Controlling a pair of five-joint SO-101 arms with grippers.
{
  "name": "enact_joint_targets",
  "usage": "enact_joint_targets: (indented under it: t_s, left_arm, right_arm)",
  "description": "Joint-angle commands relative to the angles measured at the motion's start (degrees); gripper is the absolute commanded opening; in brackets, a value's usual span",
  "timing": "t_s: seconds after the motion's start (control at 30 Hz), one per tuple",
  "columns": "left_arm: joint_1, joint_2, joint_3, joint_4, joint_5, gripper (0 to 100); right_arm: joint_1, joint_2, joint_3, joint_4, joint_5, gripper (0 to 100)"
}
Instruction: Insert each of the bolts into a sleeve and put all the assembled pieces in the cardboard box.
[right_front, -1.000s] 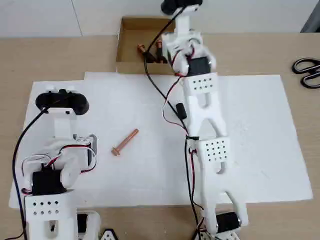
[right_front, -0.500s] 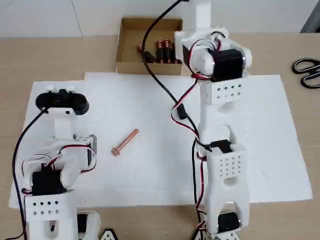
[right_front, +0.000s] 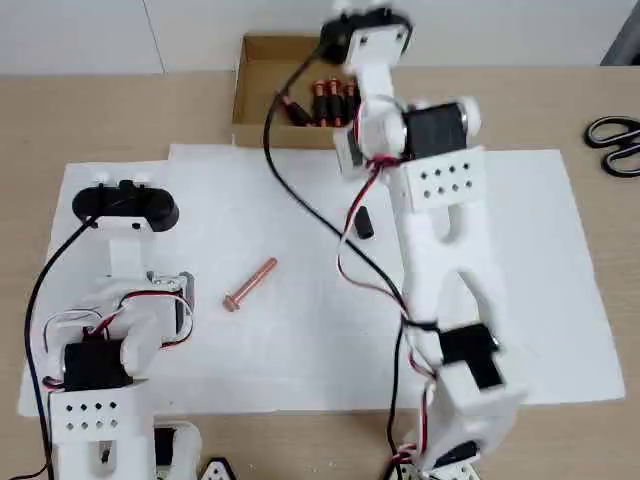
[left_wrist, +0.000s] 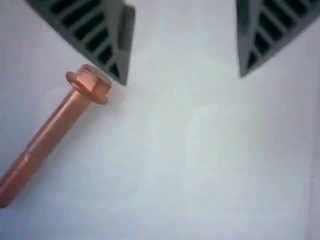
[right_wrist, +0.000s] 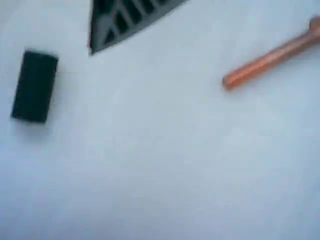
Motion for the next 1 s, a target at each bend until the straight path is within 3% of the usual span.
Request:
enact_joint_targets:
  t_s: [0.0,0.2,0.43,0.97]
  left_arm:
    - [-0.26,-0.62,-0.22,0.09,-0.35,14]
    - [-0.26,-0.62,-0.22,-0.26,-0.26,14]
    - [-0.26,-0.35,-0.22,-0.26,-0.26,14]
    - [-0.26,-0.62,2.33,-1.58,-0.26,14]
  right_arm:
    - [-0.22,-8.22,10.55,-1.1,0.44,24.5]
    - [2.15,-8.04,18.73,-2.95,0.44,24.5]
    - [6.02,4.26,20.13,-12.7,0.88,24.7]
    - [1.54,17.27,17.32,-23.25,2.55,24.4]
